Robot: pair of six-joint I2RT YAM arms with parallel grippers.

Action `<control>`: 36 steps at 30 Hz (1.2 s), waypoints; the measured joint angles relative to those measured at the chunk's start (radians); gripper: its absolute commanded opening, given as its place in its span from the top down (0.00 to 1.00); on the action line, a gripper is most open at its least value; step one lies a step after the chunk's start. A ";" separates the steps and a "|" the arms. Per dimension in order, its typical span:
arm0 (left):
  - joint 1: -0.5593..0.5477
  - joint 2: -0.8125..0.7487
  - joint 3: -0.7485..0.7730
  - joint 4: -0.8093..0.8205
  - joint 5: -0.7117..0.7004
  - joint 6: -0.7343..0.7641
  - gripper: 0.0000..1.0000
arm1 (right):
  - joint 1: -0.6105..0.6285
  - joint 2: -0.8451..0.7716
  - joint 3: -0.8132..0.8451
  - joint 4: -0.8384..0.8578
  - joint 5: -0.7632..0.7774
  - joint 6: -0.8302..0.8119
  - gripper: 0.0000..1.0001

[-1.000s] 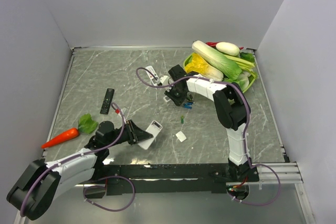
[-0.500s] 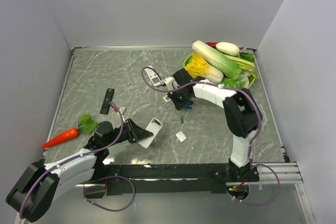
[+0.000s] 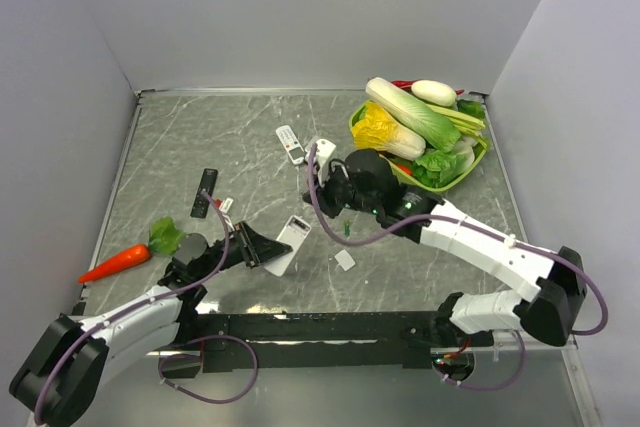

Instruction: Load the batteries into the remote control

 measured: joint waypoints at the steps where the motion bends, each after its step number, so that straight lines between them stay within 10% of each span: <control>1: 0.000 -0.006 0.000 0.006 0.000 0.000 0.98 | 0.023 -0.016 -0.006 0.018 0.003 0.008 1.00; 36: 0.000 -0.146 0.000 0.031 -0.016 -0.042 0.98 | 0.192 -0.029 -0.113 0.159 0.103 0.077 1.00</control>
